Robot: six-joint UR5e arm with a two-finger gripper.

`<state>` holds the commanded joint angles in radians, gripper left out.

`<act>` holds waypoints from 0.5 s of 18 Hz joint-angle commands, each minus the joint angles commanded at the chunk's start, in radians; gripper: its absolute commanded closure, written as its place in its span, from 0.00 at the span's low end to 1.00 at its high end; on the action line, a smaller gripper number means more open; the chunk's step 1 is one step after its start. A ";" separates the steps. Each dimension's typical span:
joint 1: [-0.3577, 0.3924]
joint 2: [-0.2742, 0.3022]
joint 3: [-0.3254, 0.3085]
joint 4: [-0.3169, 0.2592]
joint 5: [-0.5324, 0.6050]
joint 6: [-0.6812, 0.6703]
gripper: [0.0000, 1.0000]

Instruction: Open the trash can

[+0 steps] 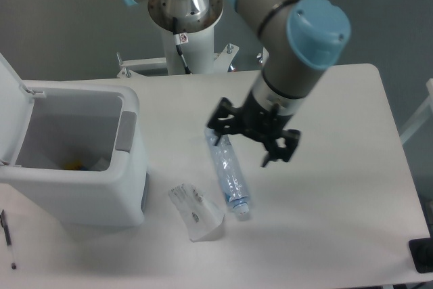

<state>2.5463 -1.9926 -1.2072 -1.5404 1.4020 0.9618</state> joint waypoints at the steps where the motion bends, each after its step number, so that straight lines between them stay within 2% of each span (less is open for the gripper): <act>1: 0.006 -0.003 -0.002 0.020 0.017 0.003 0.00; 4: 0.038 -0.026 -0.008 0.103 0.034 0.041 0.00; 9: 0.118 -0.071 -0.008 0.195 0.029 0.193 0.00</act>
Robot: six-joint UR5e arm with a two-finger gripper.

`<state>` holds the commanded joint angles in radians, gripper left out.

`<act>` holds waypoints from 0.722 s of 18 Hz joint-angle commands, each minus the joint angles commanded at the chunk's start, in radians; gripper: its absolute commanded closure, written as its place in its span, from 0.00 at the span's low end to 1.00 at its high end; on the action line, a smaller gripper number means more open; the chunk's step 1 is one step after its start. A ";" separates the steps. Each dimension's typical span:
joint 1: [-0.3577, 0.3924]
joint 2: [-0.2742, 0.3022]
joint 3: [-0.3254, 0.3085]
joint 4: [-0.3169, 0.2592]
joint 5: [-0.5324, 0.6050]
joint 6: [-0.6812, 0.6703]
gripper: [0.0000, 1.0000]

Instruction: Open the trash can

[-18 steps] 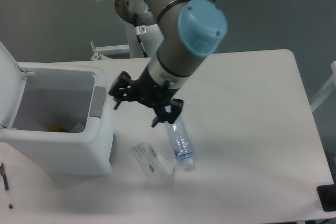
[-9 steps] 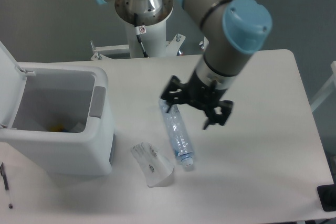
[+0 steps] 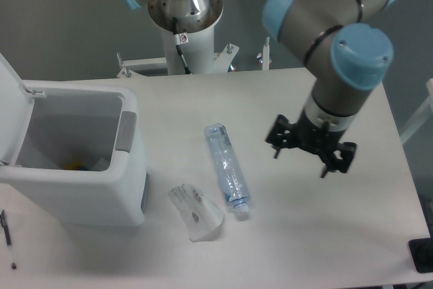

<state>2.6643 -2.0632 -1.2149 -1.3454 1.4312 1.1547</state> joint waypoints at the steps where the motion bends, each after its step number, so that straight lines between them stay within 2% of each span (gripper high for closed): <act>1: 0.017 -0.008 0.003 0.000 0.000 0.049 0.00; 4: 0.060 -0.028 0.011 0.012 0.002 0.149 0.00; 8: 0.094 -0.060 0.025 0.034 0.038 0.189 0.00; 11: 0.089 -0.084 0.029 0.038 0.055 0.313 0.00; 13: 0.071 -0.094 0.043 0.034 0.078 0.338 0.00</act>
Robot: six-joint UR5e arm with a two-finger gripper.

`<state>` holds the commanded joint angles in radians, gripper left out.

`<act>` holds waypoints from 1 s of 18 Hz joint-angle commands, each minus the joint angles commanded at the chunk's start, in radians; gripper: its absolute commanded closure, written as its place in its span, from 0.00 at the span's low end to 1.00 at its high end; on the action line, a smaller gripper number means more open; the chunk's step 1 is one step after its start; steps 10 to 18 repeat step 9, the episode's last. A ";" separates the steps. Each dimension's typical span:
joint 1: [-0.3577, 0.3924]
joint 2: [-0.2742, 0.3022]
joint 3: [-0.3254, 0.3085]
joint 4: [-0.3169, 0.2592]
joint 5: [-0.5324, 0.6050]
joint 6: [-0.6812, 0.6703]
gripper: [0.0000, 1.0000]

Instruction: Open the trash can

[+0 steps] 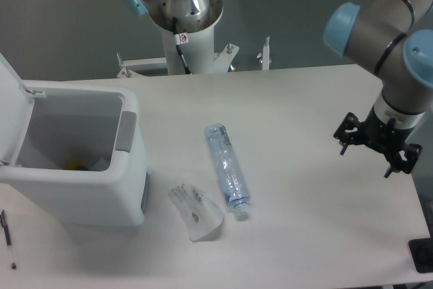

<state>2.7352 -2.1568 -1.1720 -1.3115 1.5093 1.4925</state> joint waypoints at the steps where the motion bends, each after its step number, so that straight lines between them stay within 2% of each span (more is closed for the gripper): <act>1: -0.012 0.003 -0.006 0.000 0.018 0.005 0.00; 9: -0.028 0.015 -0.034 0.008 0.035 -0.005 0.00; 18: -0.028 0.015 -0.034 0.008 0.035 -0.005 0.00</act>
